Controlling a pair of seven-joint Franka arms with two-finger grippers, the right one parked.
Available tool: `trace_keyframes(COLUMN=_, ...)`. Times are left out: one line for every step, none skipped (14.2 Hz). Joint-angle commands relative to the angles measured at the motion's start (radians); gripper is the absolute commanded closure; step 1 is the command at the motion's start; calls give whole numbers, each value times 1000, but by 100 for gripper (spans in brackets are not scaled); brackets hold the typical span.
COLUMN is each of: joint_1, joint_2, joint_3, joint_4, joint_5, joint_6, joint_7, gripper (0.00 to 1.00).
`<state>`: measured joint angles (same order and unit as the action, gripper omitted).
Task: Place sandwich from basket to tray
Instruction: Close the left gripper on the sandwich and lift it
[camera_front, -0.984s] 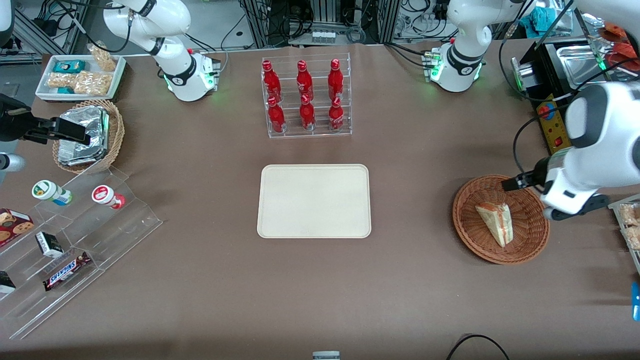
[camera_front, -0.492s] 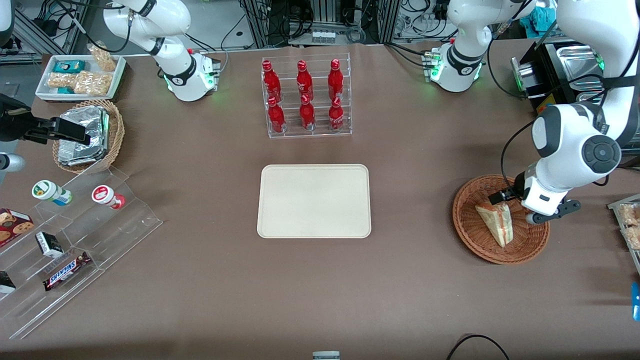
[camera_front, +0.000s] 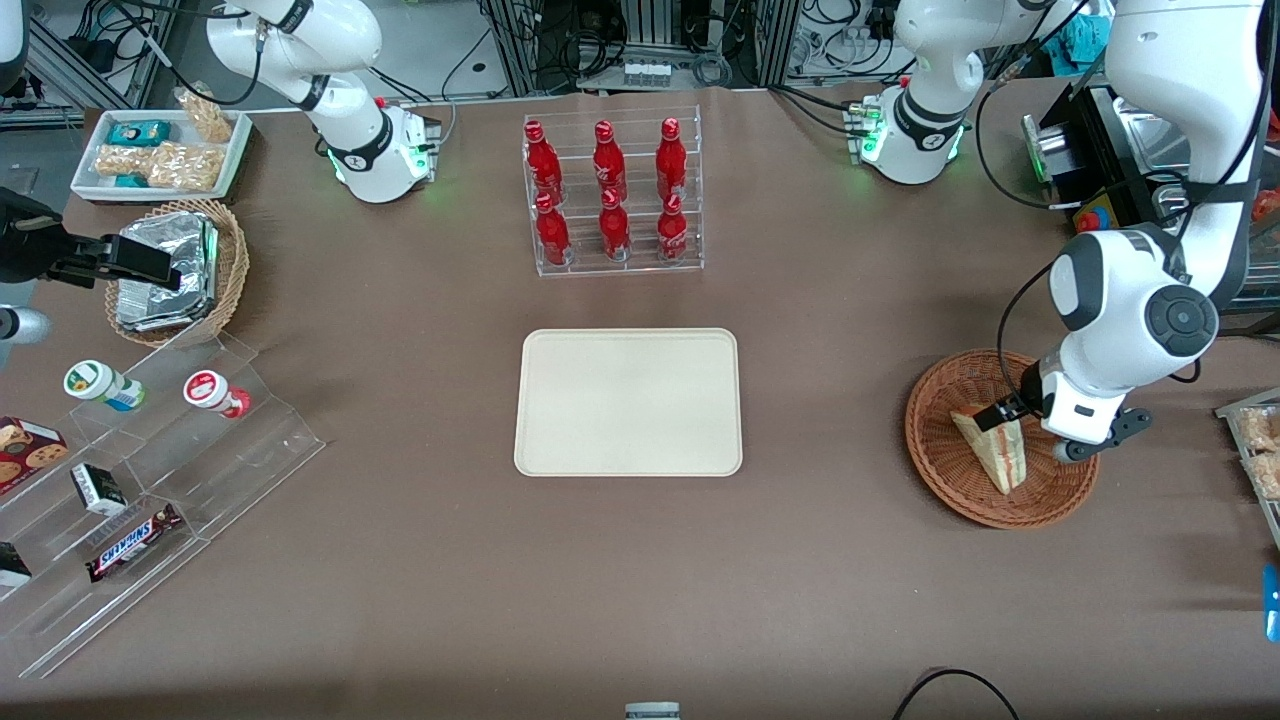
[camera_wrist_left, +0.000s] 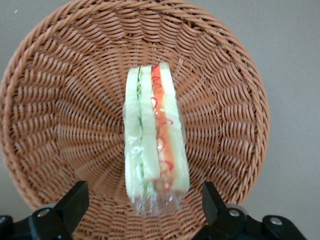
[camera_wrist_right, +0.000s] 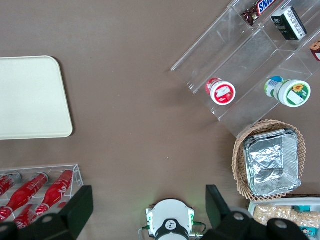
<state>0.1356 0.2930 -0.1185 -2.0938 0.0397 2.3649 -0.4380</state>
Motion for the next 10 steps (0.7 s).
trace_keyframes(joint_1=4, joint_2=38, joint_3=-3, joint_4=-2, joint_5=-6, joint_6=53, joint_7=-15, gripper=0)
trace_keyframes(joint_1=4, joint_2=50, joint_3=-3, joint_4=-2, joint_5=-3, joint_6=65, joint_7=-13, gripper=0)
trace_keyframes(joint_1=4, joint_2=58, joint_3=-3, joint_4=-2, joint_5=-3, joint_6=66, joint_7=-11, gripper=0)
trace_keyframes(joint_1=4, joint_2=63, joint_3=-3, joint_4=0, joint_5=-3, joint_6=66, joint_7=-10, gripper=0)
trace_keyframes(joint_1=4, joint_2=63, joint_3=-3, joint_4=0, joint_5=-1, joint_6=66, joint_7=-8, gripper=2)
trace_keyframes(joint_1=4, joint_2=66, joint_3=-1, joint_4=0, joint_5=-3, joint_6=66, joint_7=-8, gripper=17)
trace_keyframes(joint_1=4, joint_2=66, joint_3=-3, joint_4=-2, joint_5=-3, joint_6=65, joint_7=-8, gripper=35)
trace_keyframes(joint_1=4, joint_2=66, joint_3=-3, joint_4=-2, joint_5=-3, joint_6=65, joint_7=-5, gripper=53)
trace_keyframes(joint_1=4, joint_2=63, joint_3=-3, joint_4=-2, joint_5=0, joint_6=63, joint_7=-4, gripper=68)
trace_keyframes(joint_1=4, joint_2=61, joint_3=-3, joint_4=-2, joint_5=0, joint_6=62, joint_7=-2, gripper=79)
